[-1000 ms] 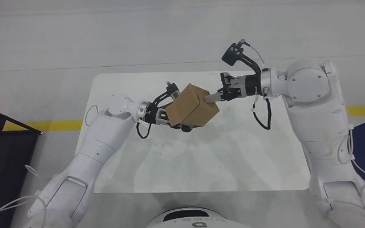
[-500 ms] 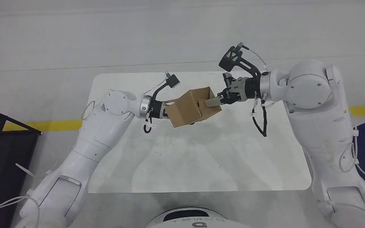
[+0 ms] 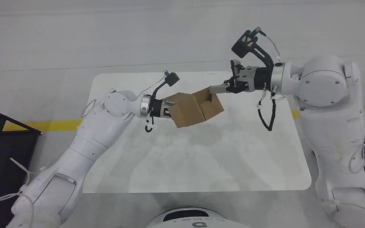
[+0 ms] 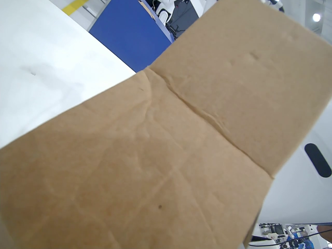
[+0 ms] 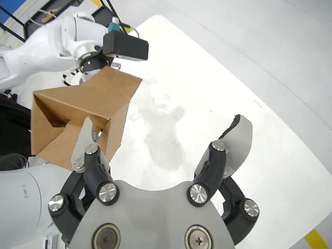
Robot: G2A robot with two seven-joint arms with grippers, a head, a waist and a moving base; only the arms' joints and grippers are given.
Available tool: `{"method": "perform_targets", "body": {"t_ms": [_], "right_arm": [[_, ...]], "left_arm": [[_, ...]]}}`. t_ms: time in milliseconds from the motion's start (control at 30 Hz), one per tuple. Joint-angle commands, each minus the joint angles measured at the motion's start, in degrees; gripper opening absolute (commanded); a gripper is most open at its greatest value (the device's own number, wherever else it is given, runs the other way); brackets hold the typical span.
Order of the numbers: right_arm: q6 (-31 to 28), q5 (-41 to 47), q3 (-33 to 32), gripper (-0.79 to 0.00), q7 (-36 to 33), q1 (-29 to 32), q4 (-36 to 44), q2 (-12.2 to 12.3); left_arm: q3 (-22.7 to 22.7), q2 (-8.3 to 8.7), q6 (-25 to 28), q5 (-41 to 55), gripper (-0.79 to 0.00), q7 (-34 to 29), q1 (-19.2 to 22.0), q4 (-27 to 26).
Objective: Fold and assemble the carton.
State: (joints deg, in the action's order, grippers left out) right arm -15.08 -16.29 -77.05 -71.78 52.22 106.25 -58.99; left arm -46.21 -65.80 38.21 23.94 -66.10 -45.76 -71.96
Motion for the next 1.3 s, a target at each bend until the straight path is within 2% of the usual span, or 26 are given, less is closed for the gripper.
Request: {"method": "perform_targets", "body": {"t_ms": [0,233,633,733,800,933,1200,1267], "right_arm": [[-0.1,0.3,-1.3,0.0,1.1,0.6,0.3,0.2],[-0.3,1.1,-4.9,0.0,4.5,4.1,2.2,1.0],[0.3,-1.2,-3.8,0.0,11.1,8.8,4.4,1.3],[0.1,-0.7,-3.8,0.0,13.0,9.1,4.2,1.4],[0.5,0.2,-4.7,0.0,15.5,9.5,3.9,1.4],[2.1,5.8,-7.4,0.0,24.1,12.3,3.2,1.1],[2.1,5.8,-7.4,0.0,24.1,12.3,3.2,1.1],[2.1,5.8,-7.4,0.0,24.1,12.3,3.2,1.1]], "left_arm": [[0.5,0.27,0.5,0.4,-0.785,0.5,0.2,0.3],[1.9,1.32,4.0,-0.9,-0.785,4.0,1.1,1.5],[4.2,2.62,10.9,-11.5,-0.785,10.9,5.7,1.8],[5.3,2.85,10.7,-15.0,-0.785,10.7,7.1,1.9],[4.9,2.86,10.3,-12.8,-0.785,11.8,7.1,3.8],[4.7,2.83,9.8,-11.6,-0.785,12.6,6.9,4.3],[4.7,2.83,9.8,-11.6,-0.785,12.6,6.9,4.3],[4.6,2.76,9.4,-12.3,-0.785,13.9,6.4,2.4]]}}
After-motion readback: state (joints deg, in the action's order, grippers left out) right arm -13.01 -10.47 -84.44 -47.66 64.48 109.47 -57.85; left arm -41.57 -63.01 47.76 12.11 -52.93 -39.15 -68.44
